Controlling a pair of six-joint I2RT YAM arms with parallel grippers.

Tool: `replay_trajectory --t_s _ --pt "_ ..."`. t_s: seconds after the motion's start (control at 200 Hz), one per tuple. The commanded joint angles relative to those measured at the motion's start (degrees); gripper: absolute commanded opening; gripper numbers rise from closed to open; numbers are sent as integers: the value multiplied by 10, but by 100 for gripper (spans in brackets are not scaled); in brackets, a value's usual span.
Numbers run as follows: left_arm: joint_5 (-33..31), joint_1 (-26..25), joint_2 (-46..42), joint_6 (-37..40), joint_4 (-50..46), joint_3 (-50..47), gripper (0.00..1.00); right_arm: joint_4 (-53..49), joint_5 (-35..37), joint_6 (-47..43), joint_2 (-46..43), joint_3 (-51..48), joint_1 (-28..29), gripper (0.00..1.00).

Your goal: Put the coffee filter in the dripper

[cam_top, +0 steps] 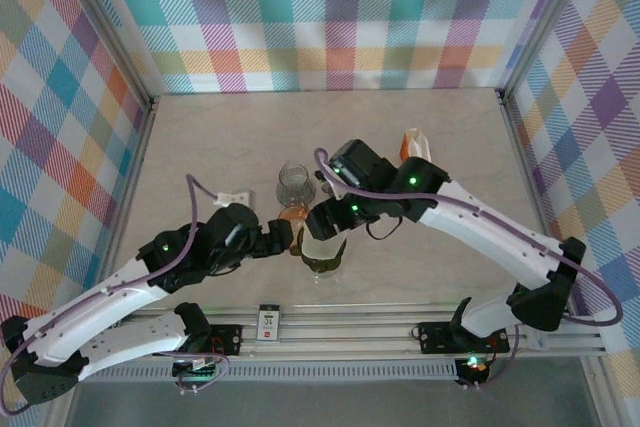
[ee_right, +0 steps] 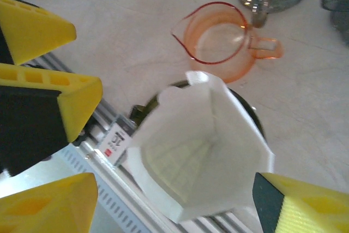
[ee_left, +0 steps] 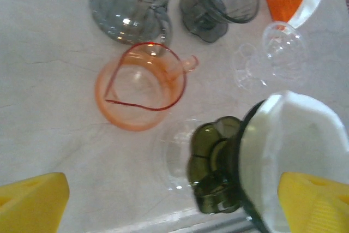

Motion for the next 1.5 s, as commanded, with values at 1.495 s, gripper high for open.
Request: replay_trajectory --t_s 1.495 --pt "68 22 41 -6 79 -55 60 28 67 71 -32 -166 -41 73"
